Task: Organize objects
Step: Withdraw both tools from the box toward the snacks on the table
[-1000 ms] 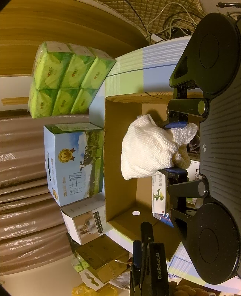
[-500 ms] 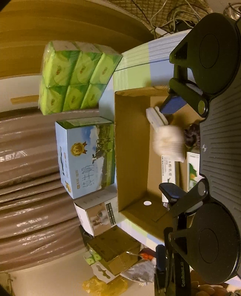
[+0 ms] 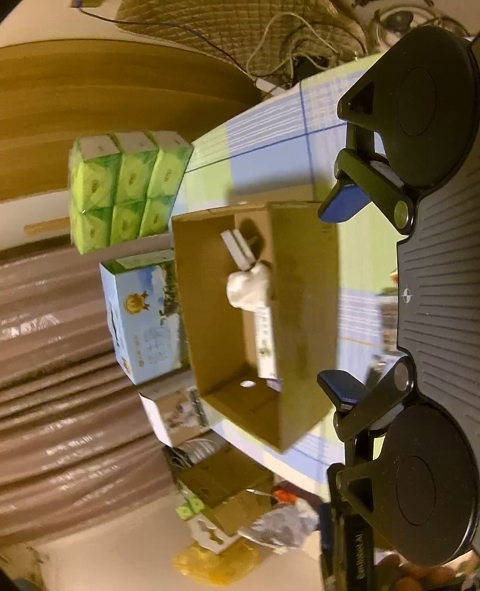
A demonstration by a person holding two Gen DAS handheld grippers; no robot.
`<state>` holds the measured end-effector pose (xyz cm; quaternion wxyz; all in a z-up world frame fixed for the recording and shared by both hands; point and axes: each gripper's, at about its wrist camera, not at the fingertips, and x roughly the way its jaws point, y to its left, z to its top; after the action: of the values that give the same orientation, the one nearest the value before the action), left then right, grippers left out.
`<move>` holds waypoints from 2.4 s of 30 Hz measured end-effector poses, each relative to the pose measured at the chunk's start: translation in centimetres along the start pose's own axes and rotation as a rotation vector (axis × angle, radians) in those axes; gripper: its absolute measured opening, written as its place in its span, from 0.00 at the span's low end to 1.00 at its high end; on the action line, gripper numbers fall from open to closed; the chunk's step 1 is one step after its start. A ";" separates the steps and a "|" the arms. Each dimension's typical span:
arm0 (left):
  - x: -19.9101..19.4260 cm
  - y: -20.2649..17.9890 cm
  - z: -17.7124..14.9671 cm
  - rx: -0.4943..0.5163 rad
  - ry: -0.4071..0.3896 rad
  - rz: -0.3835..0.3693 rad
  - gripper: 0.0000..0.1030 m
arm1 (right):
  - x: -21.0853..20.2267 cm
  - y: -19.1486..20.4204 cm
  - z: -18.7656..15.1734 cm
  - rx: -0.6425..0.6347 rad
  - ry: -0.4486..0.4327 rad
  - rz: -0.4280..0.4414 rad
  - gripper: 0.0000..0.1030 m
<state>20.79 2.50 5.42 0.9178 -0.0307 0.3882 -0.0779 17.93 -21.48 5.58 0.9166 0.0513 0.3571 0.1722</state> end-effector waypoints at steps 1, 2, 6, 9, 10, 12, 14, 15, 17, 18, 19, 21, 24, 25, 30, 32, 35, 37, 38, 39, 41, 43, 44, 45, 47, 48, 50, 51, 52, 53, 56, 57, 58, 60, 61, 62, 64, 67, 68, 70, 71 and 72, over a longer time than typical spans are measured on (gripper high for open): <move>-0.6 -0.2 -0.6 -0.001 0.000 0.003 0.87 | -0.7 0.2 -0.5 -0.003 -0.003 -0.004 0.83; -1.3 -0.3 -1.2 -0.003 0.000 0.004 0.89 | -1.4 0.3 -1.0 0.006 -0.006 -0.004 0.83; -3.5 -0.9 -3.4 -0.024 0.004 0.007 0.95 | -4.2 0.8 -3.1 0.048 -0.017 0.019 0.87; -4.9 -1.2 -4.7 -0.030 -0.005 0.018 0.99 | -5.8 1.4 -4.3 0.051 -0.019 0.023 0.89; -5.3 -1.3 -5.0 -0.028 -0.004 0.025 0.99 | -6.2 1.5 -4.7 0.048 -0.019 0.024 0.90; -6.0 -1.6 -5.7 -0.021 0.000 0.031 0.99 | -7.0 1.8 -5.5 0.037 -0.018 0.020 0.90; -6.5 -1.8 -6.3 -0.022 0.002 0.034 0.99 | -7.5 2.0 -6.1 0.037 -0.018 0.016 0.91; -6.8 -1.8 -6.6 -0.020 0.002 0.033 0.99 | -7.7 2.0 -6.4 0.040 -0.015 0.017 0.91; -7.3 -2.0 -7.2 -0.018 0.003 0.034 0.99 | -7.9 2.0 -6.8 0.039 -0.012 0.016 0.92; -7.5 -2.1 -7.4 -0.015 0.006 0.034 0.99 | -8.1 2.0 -7.1 0.035 -0.010 0.012 0.92; -7.7 -2.2 -7.6 -0.009 0.005 0.036 0.99 | -8.2 2.0 -7.3 0.032 -0.009 0.008 0.92; -8.1 -2.4 -8.1 -0.003 0.001 0.043 0.99 | -8.5 1.9 -7.7 0.034 -0.007 0.006 0.92; -8.6 -2.2 -8.8 -0.001 -0.002 0.048 0.99 | -8.8 1.8 -8.1 0.032 0.000 0.000 0.92; -8.7 -2.1 -9.0 -0.003 -0.002 0.049 0.99 | -8.8 1.7 -8.3 0.032 0.001 -0.002 0.92; -8.6 -1.5 -9.8 -0.020 0.014 0.053 0.99 | -8.8 1.2 -9.0 0.046 0.017 -0.014 0.92; -8.5 -1.3 -10.2 -0.023 0.021 0.053 0.99 | -8.8 1.2 -9.2 0.045 0.023 -0.017 0.92; -8.3 -1.2 -10.4 -0.024 0.025 0.050 0.99 | -8.7 1.2 -9.4 0.041 0.026 -0.018 0.92; -8.2 -1.3 -10.4 -0.019 0.026 0.051 0.99 | -8.6 1.2 -9.5 0.042 0.029 -0.017 0.92; -8.1 -1.3 -10.4 -0.016 0.027 0.053 0.99 | -8.5 1.3 -9.5 0.042 0.031 -0.016 0.92; -8.0 -1.3 -10.4 -0.013 0.028 0.054 0.99 | -8.4 1.3 -9.6 0.041 0.033 -0.016 0.92; -7.7 -1.3 -10.4 -0.013 0.033 0.051 0.99 | -8.2 1.3 -9.7 0.040 0.038 -0.016 0.92; -7.5 -1.3 -10.4 -0.014 0.036 0.049 0.99 | -8.0 1.4 -9.9 0.042 0.043 -0.017 0.92; -7.4 -1.4 -10.4 -0.013 0.037 0.048 0.99 | -8.0 1.3 -9.9 0.043 0.045 -0.017 0.92; -7.3 -1.4 -10.5 -0.012 0.039 0.047 0.99 | -7.8 1.3 -9.9 0.043 0.047 -0.017 0.92; -7.1 -1.5 -10.5 -0.009 0.042 0.046 0.99 | -7.7 1.3 -10.1 0.045 0.051 -0.017 0.92; -6.9 -1.4 -10.6 -0.009 0.045 0.045 0.99 | -7.6 1.3 -10.1 0.046 0.053 -0.016 0.92; -6.6 -1.4 -10.7 -0.009 0.053 0.043 0.99 | -7.4 1.2 -10.2 0.048 0.059 -0.017 0.92; -6.4 -1.4 -10.7 -0.008 0.057 0.043 0.99 | -7.2 1.2 -10.3 0.049 0.063 -0.018 0.92; -6.2 -1.3 -10.8 -0.008 0.060 0.043 0.99 | -7.1 1.1 -10.4 0.051 0.066 -0.018 0.92; -6.1 -1.3 -10.8 -0.009 0.064 0.042 0.99 | -7.0 1.1 -10.4 0.052 0.068 -0.019 0.92; -5.5 -1.3 -11.0 -0.011 0.073 0.041 0.99 | -6.5 0.9 -10.6 0.057 0.078 -0.021 0.92; -5.3 -1.3 -11.0 -0.009 0.077 0.041 0.99 | -6.3 0.8 -10.7 0.059 0.083 -0.023 0.92; -5.2 -1.3 -11.0 -0.008 0.079 0.041 0.99 | -6.1 0.7 -10.7 0.060 0.086 -0.024 0.92; -4.8 -1.3 -11.0 -0.008 0.085 0.039 0.99 | -5.7 0.6 -10.8 0.063 0.094 -0.026 0.92; -4.5 -1.2 -11.0 -0.009 0.087 0.039 0.99 | -5.5 0.6 -10.9 0.066 0.097 -0.027 0.92; -4.3 -1.2 -11.0 -0.008 0.090 0.038 0.99 | -5.3 0.5 -10.9 0.067 0.100 -0.027 0.92; -3.9 -1.1 -11.1 -0.005 0.095 0.036 0.99 | -4.8 0.4 -11.0 0.068 0.106 -0.027 0.92; -3.1 -0.9 -11.1 0.000 0.102 0.033 0.99 | -3.9 0.3 -11.2 0.067 0.111 -0.031 0.92; -2.9 -0.8 -11.1 0.003 0.102 0.031 0.99 | -3.5 0.3 -11.2 0.066 0.110 -0.036 0.92; -2.2 -0.6 -11.1 0.012 0.106 0.031 0.99 | -2.7 0.3 -11.2 0.062 0.110 -0.038 0.92; -1.8 -0.5 -11.0 0.016 0.107 0.031 0.99 | -2.2 0.4 -11.2 0.060 0.110 -0.038 0.92; -1.4 -0.5 -11.0 0.021 0.109 0.032 0.99 | -1.7 0.4 -11.2 0.058 0.111 -0.038 0.92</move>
<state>11.88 2.30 -1.20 0.8967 -0.0104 0.4370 -0.0690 9.15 -22.01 -1.55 0.8966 0.0614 0.4132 0.1468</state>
